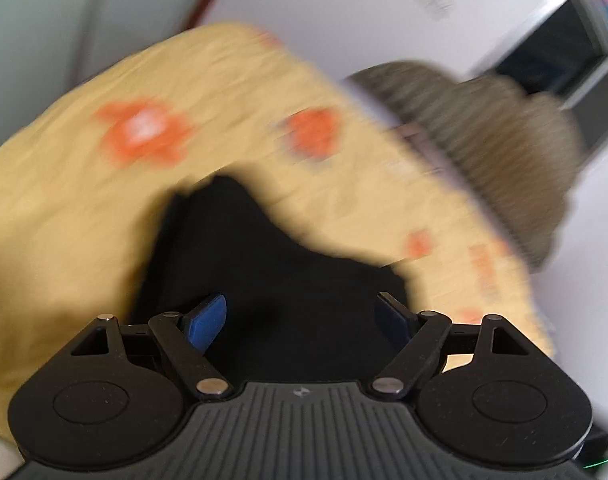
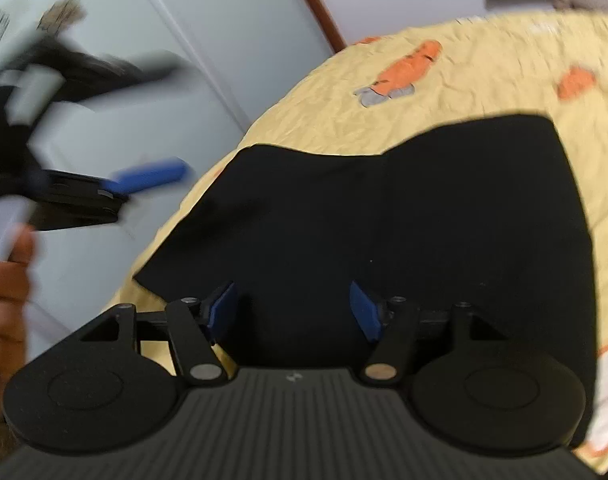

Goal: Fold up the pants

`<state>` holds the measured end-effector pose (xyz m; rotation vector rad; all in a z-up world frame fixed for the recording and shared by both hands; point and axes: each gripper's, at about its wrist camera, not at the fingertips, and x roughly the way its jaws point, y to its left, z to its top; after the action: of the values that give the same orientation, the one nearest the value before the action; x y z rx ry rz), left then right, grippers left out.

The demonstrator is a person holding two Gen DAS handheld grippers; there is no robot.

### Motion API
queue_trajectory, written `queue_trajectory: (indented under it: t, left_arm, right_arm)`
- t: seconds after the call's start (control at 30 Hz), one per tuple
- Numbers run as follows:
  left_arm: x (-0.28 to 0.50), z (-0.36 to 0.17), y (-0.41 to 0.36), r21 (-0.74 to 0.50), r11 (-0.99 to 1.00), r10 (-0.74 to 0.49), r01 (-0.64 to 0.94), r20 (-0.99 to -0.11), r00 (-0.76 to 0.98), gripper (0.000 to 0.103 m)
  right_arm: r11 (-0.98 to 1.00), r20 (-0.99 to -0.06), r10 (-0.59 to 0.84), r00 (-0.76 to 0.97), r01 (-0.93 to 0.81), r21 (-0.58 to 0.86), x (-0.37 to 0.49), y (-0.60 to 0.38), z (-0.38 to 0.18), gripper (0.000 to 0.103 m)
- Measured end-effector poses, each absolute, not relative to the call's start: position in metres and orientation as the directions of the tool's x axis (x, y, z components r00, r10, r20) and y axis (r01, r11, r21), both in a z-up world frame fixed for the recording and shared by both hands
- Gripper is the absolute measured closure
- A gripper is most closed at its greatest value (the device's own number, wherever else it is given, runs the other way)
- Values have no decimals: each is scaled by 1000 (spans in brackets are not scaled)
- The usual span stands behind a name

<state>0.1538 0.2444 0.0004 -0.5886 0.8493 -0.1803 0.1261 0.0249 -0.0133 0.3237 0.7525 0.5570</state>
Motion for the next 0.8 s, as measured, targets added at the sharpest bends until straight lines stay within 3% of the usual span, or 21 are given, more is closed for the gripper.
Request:
queue_trajectory:
  t: [0.07,0.13,0.2,0.23,0.27,0.37,0.5,0.6,0.67,0.7,0.8]
  left_arm:
    - [138,-17,259,-610,790,-409,-58,-595,691,22]
    - [126,-17,273,-670,738,-428,-74,-551,717,22]
    - [118,-4,281,-691,720,-418,-67,-509,752,22]
    - [116,7,281,-674,738,-403,-40,-487,775,21]
    - [117,19,279,-651,759,-390,-15,-473,790,19]
    - [137,44,263,-617,786,-404,45,-456,793,18]
    - [184,34,238,-608,792,-431,58,-488,759,18]
    - [208,0,235,-513,850,-279,-120,-632,723,19]
    - [200,-12,244,-542,829,-279,-136,-614,739,20]
    - [191,-11,247,-536,834,-270,-128,-601,752,20]
    - [168,2,241,-410,892,-133,-190,-639,758,19]
  right_arm:
    - [810,-525,579,623,-371,454,122,21,-4,35]
    - [798,-492,592,638,-377,471,121,13,-1,16]
    - [821,-542,563,624,-350,451,129,11,-11,10]
    - [831,-572,553,605,-354,429,133,9,-15,19]
    - [839,-574,542,614,-351,416,133,4,-16,20]
    - [818,-480,547,686,-314,482,138,-26,0,20]
    - [749,-399,566,722,-246,616,178,-65,6,19]
    - [678,-403,585,704,-151,719,222,-86,-16,10]
    - [682,-484,561,671,-44,730,245,-96,-41,24]
    - [697,-509,546,666,-24,717,246,-102,-44,38]
    - [726,-424,508,750,-107,680,230,-130,-20,28]
